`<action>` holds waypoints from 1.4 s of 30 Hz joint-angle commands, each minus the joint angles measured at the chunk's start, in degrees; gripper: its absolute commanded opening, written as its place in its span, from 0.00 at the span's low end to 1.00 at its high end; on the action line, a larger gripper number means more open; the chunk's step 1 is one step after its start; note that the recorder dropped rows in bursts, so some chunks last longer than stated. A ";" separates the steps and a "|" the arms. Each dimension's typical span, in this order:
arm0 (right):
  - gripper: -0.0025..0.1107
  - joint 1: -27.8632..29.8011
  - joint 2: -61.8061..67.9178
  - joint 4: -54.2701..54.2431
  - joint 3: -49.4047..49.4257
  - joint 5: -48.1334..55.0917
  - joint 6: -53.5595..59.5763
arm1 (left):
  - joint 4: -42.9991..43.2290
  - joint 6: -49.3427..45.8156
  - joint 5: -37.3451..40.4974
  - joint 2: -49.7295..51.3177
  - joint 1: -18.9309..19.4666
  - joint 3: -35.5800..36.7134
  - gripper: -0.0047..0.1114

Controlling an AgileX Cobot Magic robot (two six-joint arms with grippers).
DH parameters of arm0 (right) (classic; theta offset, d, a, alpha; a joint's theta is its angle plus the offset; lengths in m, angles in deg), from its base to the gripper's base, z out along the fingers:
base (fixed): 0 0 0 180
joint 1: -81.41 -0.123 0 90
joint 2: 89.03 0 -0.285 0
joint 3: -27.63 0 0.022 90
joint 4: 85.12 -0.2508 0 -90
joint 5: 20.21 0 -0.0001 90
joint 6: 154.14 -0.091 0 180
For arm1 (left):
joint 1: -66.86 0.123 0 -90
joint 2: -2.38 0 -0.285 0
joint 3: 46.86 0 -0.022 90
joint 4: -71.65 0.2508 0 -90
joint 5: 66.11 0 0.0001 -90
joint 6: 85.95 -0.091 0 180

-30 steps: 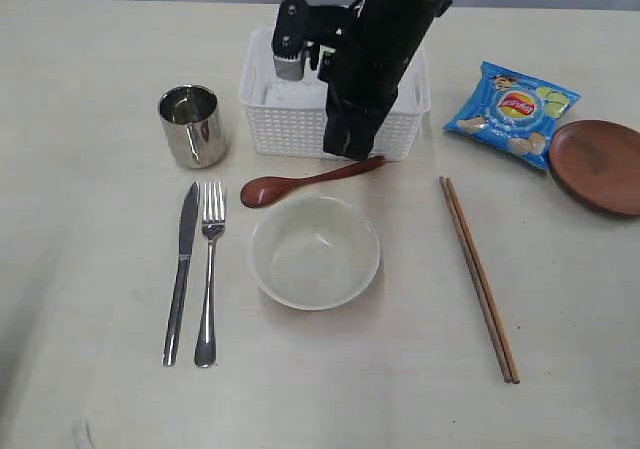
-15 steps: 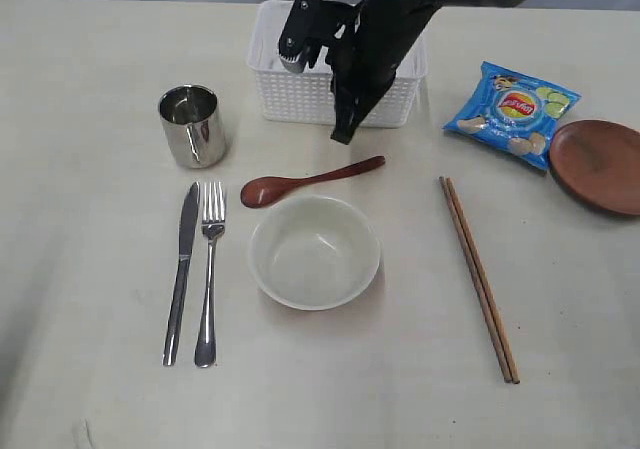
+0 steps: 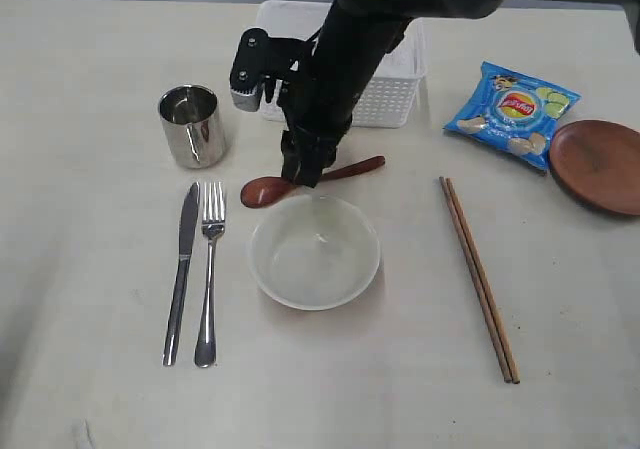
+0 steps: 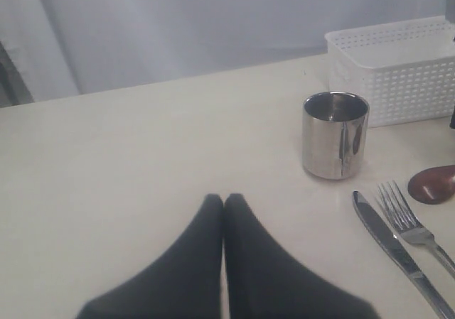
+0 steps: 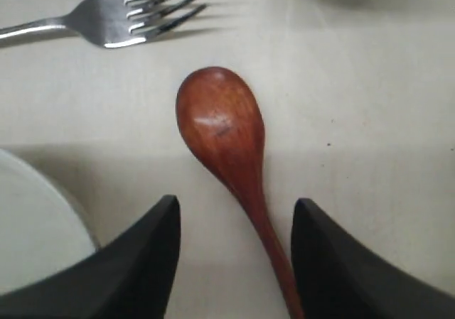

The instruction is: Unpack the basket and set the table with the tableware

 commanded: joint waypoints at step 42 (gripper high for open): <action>0.50 -7.57 14.00 12.38 -18.20 10.71 -16.48 | -0.49 0.02 -0.03 -0.19 0.14 0.13 0.04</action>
